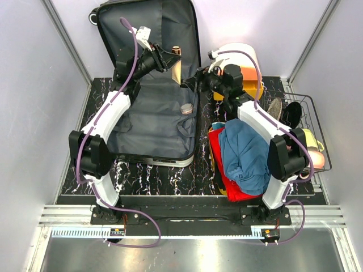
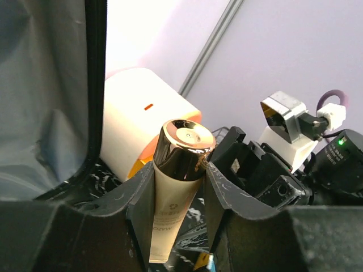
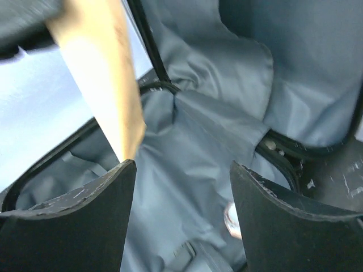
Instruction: Open, take out, and arrange the luggage
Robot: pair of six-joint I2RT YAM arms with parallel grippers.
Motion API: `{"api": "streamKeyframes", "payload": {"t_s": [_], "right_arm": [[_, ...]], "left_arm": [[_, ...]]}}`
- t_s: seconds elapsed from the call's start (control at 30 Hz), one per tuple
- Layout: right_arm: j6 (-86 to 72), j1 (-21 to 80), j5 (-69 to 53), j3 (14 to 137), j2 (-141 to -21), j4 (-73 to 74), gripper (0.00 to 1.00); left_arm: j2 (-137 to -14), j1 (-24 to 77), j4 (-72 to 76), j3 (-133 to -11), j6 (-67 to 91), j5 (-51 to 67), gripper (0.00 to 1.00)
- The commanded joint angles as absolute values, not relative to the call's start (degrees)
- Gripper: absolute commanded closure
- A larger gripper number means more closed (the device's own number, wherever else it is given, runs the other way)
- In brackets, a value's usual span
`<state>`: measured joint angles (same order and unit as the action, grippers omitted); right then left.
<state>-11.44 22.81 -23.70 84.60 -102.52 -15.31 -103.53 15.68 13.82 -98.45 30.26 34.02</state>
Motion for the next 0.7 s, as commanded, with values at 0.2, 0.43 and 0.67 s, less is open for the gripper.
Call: {"api": "streamKeyframes", "payload": {"t_s": [0.2, 0.43, 0.67], "right_arm": [[-12.04, 25.75, -20.74, 93.77, -105.11, -25.93, 0.24], [-11.51, 26.02, -23.55, 95.63, -107.14, -25.40, 0.34], [-10.90, 26.63, -27.16, 92.91, -105.82, -25.14, 0.30]], "left_arm": [[-100.55, 16.26, 27.42, -93.08, 45.44, 34.01, 0.81], [-100.28, 16.87, 28.92, -92.29, 46.23, 33.84, 0.81], [-100.20, 16.88, 28.92, -92.11, 46.32, 33.84, 0.81]]}}
